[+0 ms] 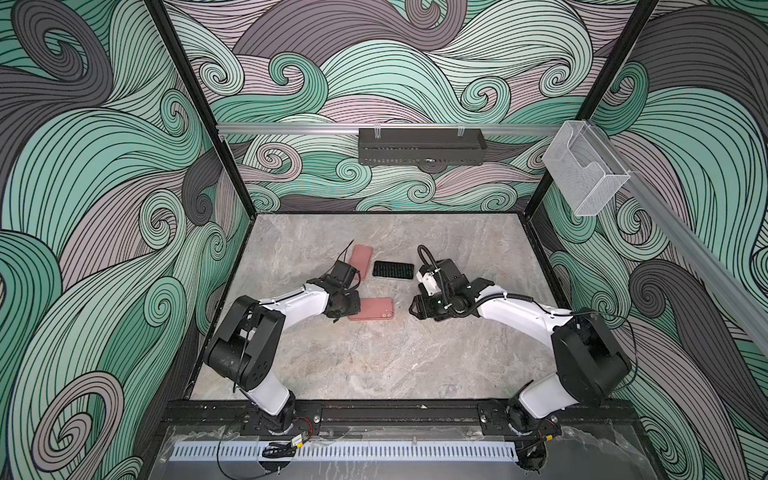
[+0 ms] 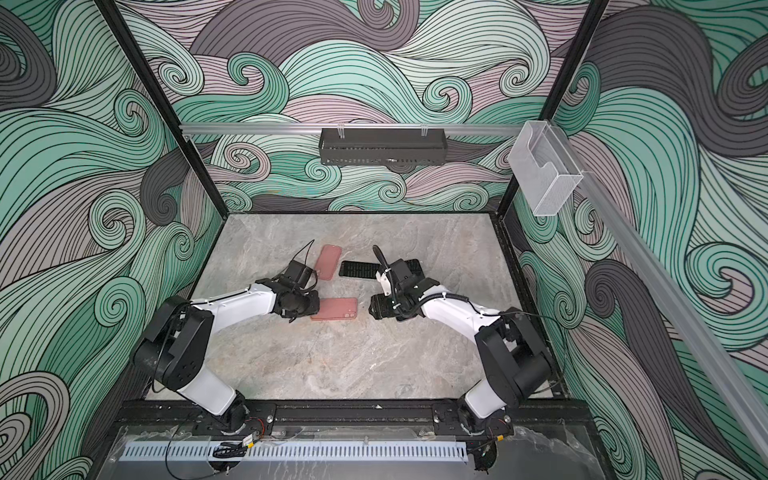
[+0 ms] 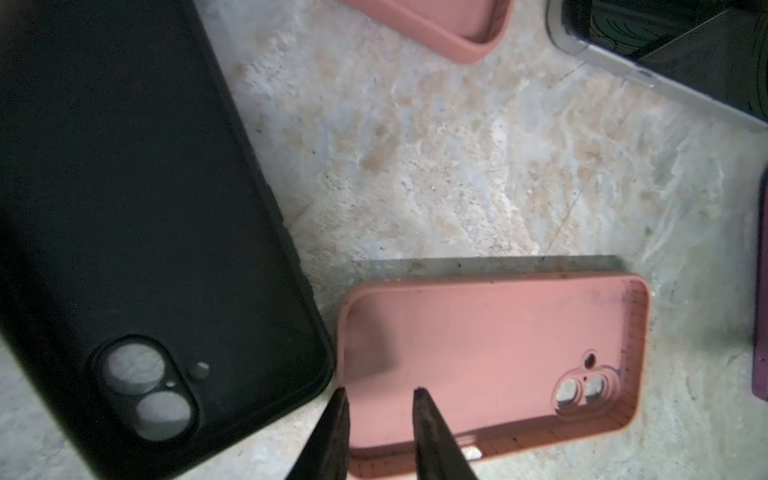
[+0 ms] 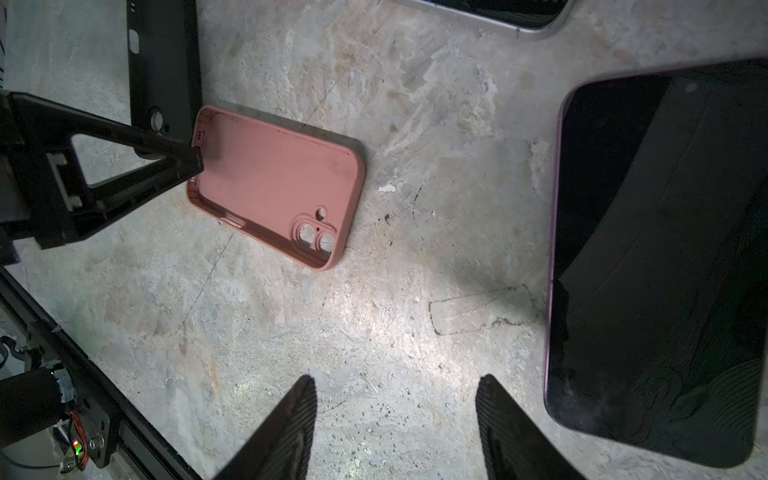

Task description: Put the phone into the phone case

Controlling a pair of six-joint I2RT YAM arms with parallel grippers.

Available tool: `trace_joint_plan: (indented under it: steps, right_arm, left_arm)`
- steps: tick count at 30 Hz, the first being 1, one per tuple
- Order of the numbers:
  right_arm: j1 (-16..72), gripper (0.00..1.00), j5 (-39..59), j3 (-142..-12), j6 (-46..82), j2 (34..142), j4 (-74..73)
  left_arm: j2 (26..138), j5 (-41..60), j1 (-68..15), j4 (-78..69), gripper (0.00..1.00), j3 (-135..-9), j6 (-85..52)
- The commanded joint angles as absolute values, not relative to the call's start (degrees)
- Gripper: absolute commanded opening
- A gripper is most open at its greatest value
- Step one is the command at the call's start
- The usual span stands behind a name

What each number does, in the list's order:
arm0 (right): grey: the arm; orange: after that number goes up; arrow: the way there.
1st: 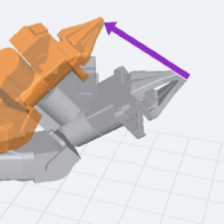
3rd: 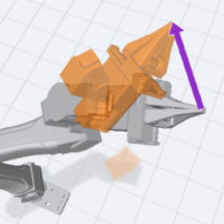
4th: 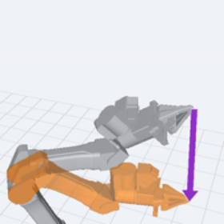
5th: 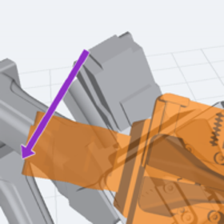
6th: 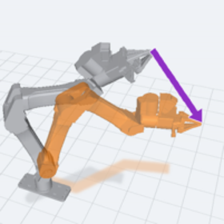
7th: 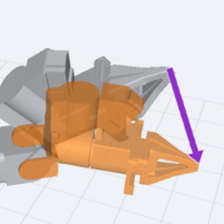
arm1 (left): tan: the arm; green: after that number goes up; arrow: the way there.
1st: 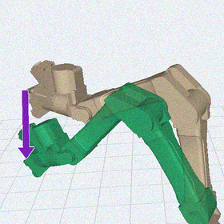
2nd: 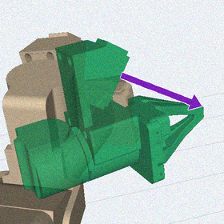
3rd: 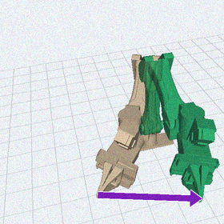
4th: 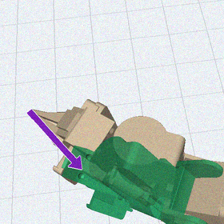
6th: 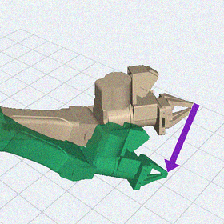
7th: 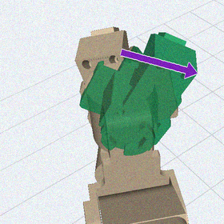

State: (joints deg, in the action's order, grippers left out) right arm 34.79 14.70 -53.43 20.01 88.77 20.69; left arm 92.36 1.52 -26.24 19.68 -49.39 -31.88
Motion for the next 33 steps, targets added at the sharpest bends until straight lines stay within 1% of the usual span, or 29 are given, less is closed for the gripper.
trace_joint_plan:
  steps: [1, 10, 13, 17, 21, 26, 33]
  right_arm:
    - [34.97, 0.62, 13.62, -54.18, 20.57, 88.84, 20.83]
    - [35.0, 0.62, 13.71, -54.97, 20.9, 89.6, 20.89]
    - [35.11, 0.62, 13.48, -54.82, 20.9, 89.22, 20.84]
    - [35.13, 0.62, 13.21, -54.51, 20.88, 88.81, 20.88]
    - [35.09, 0.61, 12.93, -54.13, 20.92, 88.38, 20.88]
    - [35.15, 0.61, 12.73, -53.94, 20.96, 88.09, 20.83]
    - [35.12, 0.61, 12.69, -53.87, 19.99, 87.78, 21.21]
  left_arm:
    - [90.96, -2.14, -27.12, 24.71, 0.32, -49.22, -31.64]
    - [92.16, -2.87, -28.04, 25.33, 0.32, -49.48, -31.64]
    - [93.57, -2.51, -28.37, 25.03, 0.28, -50.09, -31.51]
    - [95.14, -2.11, -28.83, 25.02, 0.2, -51.01, -31.47]
    - [95.78, -2.45, -29.31, 25.14, 0.17, -51.22, -31.73]
    - [95.63, -2.28, -30.37, 25.24, 0.09, -50.57, -32.54]
    - [94.74, -2.47, -33.3, 26.67, 0.04, -50.79, -31.34]
